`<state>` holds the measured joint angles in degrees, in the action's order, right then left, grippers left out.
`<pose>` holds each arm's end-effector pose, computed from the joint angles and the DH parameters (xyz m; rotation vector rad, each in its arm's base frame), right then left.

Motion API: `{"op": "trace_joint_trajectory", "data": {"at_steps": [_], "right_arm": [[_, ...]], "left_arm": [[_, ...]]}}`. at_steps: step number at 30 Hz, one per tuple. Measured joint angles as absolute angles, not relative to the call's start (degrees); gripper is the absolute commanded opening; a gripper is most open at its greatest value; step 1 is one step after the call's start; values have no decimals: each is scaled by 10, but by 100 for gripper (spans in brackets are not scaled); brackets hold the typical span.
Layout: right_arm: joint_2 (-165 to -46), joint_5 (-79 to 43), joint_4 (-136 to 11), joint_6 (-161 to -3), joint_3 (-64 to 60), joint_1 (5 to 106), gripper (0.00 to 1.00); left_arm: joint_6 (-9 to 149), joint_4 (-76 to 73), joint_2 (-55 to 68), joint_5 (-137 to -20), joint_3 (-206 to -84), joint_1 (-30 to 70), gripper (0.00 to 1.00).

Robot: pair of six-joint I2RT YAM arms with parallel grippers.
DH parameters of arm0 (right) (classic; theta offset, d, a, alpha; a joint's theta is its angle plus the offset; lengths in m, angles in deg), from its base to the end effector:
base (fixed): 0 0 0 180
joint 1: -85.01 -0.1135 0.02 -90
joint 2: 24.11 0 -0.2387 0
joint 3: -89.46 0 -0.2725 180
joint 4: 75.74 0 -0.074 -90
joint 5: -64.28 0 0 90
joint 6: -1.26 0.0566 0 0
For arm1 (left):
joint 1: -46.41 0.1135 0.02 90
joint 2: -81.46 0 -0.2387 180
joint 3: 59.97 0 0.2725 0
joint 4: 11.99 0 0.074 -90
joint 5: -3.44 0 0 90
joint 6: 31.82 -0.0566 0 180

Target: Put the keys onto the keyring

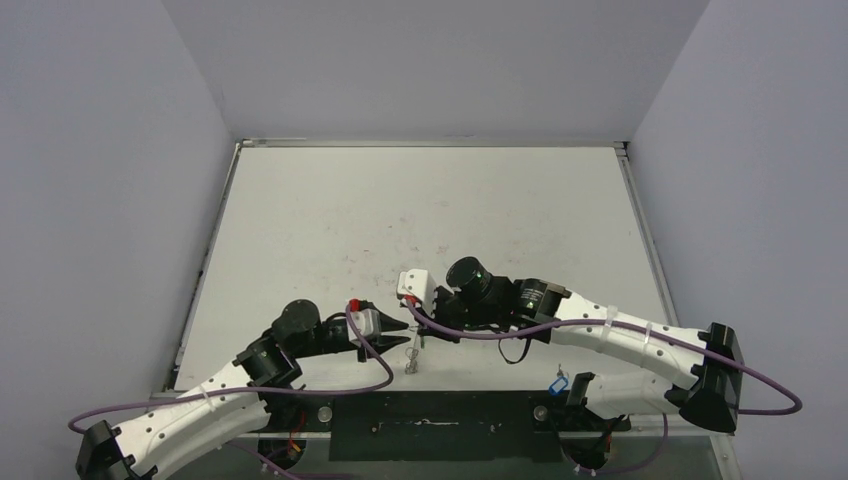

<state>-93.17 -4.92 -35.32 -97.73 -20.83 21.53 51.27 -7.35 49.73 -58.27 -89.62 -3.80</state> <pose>0.1181 0.2816 0.2583 -1.5643 1.7899 0.8947 0.1152 -0.1803 0.2147 1.1668 1.3333 -0.9721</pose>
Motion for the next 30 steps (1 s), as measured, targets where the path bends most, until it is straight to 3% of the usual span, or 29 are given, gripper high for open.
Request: {"op": "trace_joint_trajectory", "data": {"at_steps": [10, 18, 30], "right_arm": [[-942, -49, -355, -970, -202, 215, 0], [-941, -49, -356, -971, -202, 215, 0], [-941, -44, -355, -971, -202, 214, 0]], "left_arm": [[513, -99, 470, -583, -898, -38, 27], [515, -130, 493, -585, -898, -38, 16], [514, -133, 461, -585, -898, -38, 14]]}}
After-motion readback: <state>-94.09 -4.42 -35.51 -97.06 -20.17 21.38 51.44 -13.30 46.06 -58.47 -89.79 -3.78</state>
